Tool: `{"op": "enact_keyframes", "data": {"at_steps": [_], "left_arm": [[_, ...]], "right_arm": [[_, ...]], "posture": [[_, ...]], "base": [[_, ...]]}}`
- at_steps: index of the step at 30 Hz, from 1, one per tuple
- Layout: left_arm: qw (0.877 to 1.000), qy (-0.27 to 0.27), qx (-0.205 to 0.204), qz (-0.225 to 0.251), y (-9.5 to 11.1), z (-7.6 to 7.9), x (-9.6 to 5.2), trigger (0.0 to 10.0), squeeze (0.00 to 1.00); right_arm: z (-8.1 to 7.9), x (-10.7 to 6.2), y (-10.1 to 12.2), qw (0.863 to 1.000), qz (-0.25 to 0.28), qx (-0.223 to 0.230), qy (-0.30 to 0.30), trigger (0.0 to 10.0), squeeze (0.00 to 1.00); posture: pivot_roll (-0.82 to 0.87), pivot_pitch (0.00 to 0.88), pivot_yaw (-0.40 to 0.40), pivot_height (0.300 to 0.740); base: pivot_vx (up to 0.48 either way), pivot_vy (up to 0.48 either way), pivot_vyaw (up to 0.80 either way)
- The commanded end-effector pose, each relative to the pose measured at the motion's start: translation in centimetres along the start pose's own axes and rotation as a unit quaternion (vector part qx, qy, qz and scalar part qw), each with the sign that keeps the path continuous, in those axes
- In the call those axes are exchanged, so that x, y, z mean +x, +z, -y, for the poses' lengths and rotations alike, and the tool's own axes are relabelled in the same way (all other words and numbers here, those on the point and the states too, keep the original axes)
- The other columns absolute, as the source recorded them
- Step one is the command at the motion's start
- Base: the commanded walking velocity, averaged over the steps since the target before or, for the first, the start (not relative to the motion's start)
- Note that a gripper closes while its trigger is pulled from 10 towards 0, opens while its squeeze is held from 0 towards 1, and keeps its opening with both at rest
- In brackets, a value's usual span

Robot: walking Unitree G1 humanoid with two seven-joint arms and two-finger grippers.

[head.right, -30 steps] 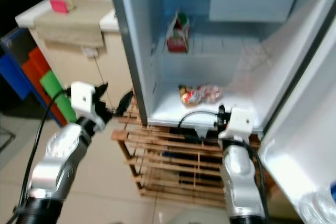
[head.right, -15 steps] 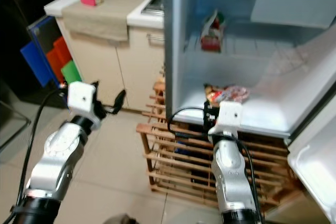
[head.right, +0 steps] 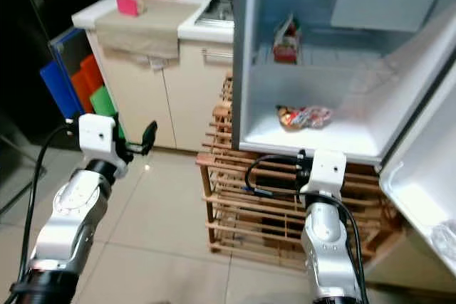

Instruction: Restocking fridge

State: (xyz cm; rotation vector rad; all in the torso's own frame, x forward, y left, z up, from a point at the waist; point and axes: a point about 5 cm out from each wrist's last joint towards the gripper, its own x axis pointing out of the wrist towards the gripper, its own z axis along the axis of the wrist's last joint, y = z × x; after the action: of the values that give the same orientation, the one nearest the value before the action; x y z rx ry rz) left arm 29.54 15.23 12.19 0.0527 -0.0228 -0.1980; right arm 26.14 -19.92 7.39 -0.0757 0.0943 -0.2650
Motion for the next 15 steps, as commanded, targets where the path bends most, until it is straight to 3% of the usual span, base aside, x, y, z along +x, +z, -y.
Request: {"op": "enact_keyframes", "data": {"at_steps": [1,11,15], "left_arm": [[1.000,-0.018,0.007,0.002,0.2,0.4,0.5,10.0,0.00],[0.999,-0.023,0.020,0.015,0.9,0.2,1.2,10.0,0.00],[0.999,-0.024,0.022,0.021,1.0,-0.2,1.0,10.0,0.00]], "right_arm": [[0.3,0.4,0.4,1.000,0.006,0.010,-0.015,10.0,0.00],[-0.8,1.1,0.6,1.000,0.009,0.014,-0.003,10.0,0.00],[-1.5,1.3,0.3,1.000,-0.005,0.008,0.021,10.0,0.00]], "posture": [[-0.06,0.000,0.076,0.740],[-0.03,0.000,0.082,0.740],[-0.02,0.000,0.063,0.740]], "base": [[-0.270,0.000,0.00],[-0.296,0.000,0.00],[0.000,0.000,-0.12]]}}
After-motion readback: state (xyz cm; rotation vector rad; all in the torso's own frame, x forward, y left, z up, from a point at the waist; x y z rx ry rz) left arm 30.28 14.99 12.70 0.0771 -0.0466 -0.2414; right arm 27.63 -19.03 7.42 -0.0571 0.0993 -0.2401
